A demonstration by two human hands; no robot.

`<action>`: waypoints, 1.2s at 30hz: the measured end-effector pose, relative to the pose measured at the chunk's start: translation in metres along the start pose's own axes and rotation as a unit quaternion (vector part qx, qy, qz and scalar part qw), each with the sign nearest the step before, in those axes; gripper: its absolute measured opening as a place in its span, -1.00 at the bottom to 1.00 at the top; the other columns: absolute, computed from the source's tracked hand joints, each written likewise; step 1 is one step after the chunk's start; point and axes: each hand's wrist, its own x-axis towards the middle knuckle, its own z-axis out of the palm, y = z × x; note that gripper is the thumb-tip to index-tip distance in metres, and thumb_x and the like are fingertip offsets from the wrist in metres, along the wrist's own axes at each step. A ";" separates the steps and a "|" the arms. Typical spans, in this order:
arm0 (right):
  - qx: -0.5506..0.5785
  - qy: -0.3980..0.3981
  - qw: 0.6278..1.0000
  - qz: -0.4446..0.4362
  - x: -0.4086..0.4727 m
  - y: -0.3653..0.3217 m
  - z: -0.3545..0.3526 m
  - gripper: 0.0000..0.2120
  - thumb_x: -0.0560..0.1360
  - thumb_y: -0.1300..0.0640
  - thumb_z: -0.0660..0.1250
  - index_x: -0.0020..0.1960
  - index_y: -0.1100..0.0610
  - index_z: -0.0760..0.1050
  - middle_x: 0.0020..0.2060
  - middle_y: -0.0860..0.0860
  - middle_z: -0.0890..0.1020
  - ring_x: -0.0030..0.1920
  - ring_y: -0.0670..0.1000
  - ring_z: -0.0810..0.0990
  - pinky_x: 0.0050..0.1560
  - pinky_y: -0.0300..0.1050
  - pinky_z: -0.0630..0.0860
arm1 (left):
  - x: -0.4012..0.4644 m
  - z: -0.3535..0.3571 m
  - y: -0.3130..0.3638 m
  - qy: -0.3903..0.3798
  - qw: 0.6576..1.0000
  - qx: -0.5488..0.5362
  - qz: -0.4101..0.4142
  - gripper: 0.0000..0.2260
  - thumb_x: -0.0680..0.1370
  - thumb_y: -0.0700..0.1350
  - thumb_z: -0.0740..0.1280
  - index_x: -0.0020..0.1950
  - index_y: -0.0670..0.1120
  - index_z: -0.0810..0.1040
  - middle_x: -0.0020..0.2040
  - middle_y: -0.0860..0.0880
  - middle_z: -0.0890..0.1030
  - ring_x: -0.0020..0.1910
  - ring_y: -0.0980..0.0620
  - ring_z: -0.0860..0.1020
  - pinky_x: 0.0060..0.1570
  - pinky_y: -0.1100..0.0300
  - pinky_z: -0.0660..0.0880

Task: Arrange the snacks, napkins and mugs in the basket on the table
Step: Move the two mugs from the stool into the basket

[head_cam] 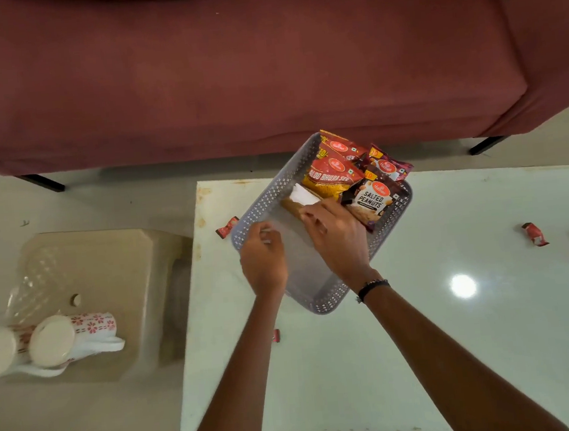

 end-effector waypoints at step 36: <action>0.291 -0.433 0.849 0.083 -0.097 -0.272 0.184 -0.86 0.59 0.19 0.20 -0.12 0.22 0.43 -0.28 0.00 0.47 -0.30 -0.07 0.36 -0.28 -0.28 0.32 | 0.048 -0.290 -0.260 0.177 0.929 -0.191 -0.263 -0.92 0.53 -0.16 0.25 -0.12 -0.10 0.53 0.02 -0.04 0.51 0.09 -0.05 0.46 0.10 0.14 0.33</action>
